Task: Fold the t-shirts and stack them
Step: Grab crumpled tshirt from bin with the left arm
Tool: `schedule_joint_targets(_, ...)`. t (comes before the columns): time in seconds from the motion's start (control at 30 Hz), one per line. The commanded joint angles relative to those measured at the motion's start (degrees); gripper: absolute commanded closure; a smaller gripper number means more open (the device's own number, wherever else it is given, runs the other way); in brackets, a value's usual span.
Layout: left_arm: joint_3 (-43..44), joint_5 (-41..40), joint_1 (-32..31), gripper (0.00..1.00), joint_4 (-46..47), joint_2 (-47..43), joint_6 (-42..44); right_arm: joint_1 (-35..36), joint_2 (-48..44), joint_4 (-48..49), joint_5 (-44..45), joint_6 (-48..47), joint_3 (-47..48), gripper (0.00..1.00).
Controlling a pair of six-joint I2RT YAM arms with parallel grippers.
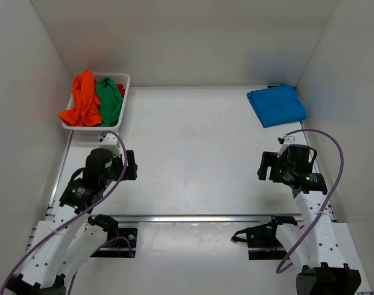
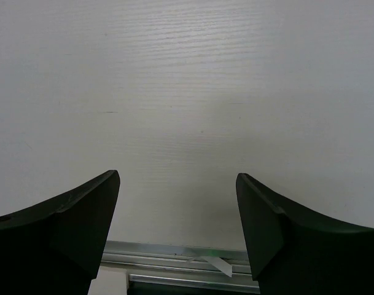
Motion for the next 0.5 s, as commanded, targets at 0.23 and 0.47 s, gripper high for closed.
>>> schedule_joint_targets(0.23, -3.3, 5.0, -1.0, 0.01, 5.7, -9.3, 1.6, 0.1, -0.2, 1.2, 0.9, -0.1, 1.9, 0.25)
schedule_joint_targets(0.47, -4.0, 14.2, -2.5, 0.73, 7.9, -6.2, 5.4, 0.1, -0.2, 1.0, 0.5, 0.0, 1.8, 0.25)
